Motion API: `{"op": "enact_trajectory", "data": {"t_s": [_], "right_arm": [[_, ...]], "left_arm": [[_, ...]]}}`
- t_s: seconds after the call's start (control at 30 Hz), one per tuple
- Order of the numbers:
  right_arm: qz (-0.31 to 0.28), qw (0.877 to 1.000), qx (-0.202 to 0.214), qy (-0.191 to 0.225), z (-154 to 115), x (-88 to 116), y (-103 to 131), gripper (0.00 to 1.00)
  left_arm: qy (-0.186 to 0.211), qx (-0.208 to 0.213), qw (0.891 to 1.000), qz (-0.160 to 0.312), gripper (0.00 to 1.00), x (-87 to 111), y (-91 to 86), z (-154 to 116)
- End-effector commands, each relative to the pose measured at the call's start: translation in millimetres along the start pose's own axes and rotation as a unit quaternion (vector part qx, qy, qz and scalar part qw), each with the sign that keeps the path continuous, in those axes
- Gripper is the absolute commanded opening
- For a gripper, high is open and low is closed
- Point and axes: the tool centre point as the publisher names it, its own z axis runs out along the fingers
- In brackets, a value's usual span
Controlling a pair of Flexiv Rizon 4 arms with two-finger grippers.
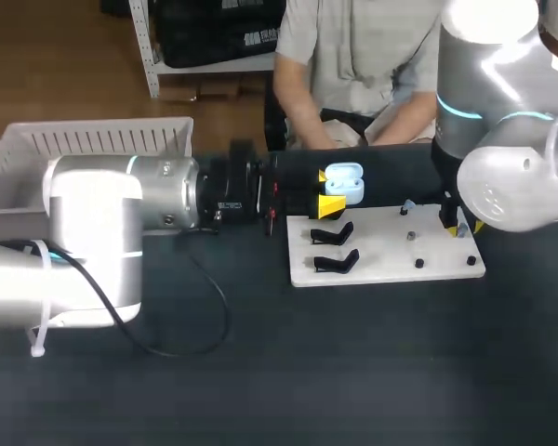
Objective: Pick up each earbud case from the left stands, insert the matching earbuds, close the lid, and place the case in the box.
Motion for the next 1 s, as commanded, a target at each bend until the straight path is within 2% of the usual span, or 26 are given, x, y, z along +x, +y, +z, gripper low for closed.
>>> {"op": "enact_trajectory", "data": {"t_s": [0.03, 0.37, 0.43, 0.47, 0.5, 0.73, 1.0], "right_arm": [[0.002, 1.000, 0.001, 0.000, 3, -1, 0, 0.32], [0.002, 1.000, 0.005, 0.003, 4, -1, 1, 0.25], [0.001, 1.000, 0.006, 0.003, 5, -2, 1, 0.15], [0.001, 1.000, 0.007, 0.003, 5, -2, 1, 0.03], [0.001, 1.000, 0.008, 0.003, 5, -2, 1, 0.00], [0.000, 1.000, 0.008, 0.004, 0, -1, 2, 0.00], [0.006, 1.000, 0.017, -0.006, -20, 6, 2, 0.00]], "left_arm": [[-0.001, 0.001, 1.000, 0.001, 0.00, 0.8, 0.8, 0], [-0.001, 0.001, 1.000, 0.001, 0.00, 0.8, 0.8, 0], [-0.001, 0.001, 1.000, 0.001, 0.00, 0.8, 0.8, 0], [-0.001, 0.001, 1.000, 0.001, 0.00, 0.8, 0.8, 0], [-0.001, 0.001, 1.000, 0.001, 0.00, 0.8, 0.8, 0], [-0.001, 0.001, 1.000, 0.001, 0.00, 0.8, 0.8, 0], [-0.001, 0.001, 1.000, 0.001, 0.00, 0.8, 0.8, 0]]}}
